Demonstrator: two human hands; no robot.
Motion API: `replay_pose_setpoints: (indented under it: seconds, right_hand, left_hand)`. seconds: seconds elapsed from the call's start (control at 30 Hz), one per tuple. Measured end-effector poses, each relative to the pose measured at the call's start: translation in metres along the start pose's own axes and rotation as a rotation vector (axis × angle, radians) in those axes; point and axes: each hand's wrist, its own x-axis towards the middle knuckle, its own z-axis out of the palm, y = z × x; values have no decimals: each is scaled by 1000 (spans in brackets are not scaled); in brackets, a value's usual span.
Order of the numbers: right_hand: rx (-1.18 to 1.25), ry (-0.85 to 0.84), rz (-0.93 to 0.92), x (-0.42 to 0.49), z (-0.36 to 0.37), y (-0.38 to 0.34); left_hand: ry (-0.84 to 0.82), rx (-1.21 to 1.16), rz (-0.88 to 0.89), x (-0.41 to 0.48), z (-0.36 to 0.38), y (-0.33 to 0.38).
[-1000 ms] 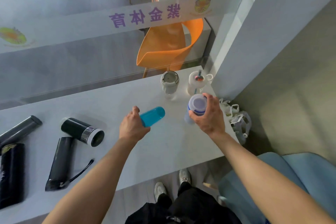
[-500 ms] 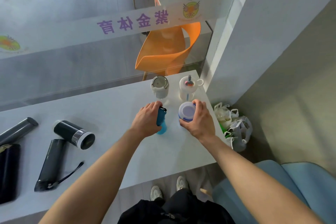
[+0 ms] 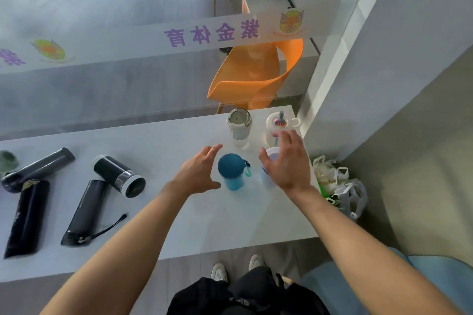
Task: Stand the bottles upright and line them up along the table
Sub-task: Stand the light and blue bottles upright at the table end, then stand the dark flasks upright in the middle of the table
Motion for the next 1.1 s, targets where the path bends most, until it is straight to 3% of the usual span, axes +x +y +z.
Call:
replay_pose_setpoints:
  seconds: [0.23, 0.4, 0.7, 0.9, 1.1]
  right_hand:
    - [163, -152, -238, 13, 48, -115]
    - [171, -380, -281, -22, 115, -179]
    - [-44, -719, -74, -80, 244, -255]
    - [-146, -746, 118, -83, 308, -274]
    - [-167, -791, 195, -81, 339, -280]
  left_hand:
    - [113, -8, -246, -79, -22, -89]
    - [150, -2, -380, -138, -23, -168]
    - [68, -75, -657, -208, -10, -307]
    - [-101, -141, -747, -228, 15, -346]
    - [-187, -217, -749, -228, 28, -356]
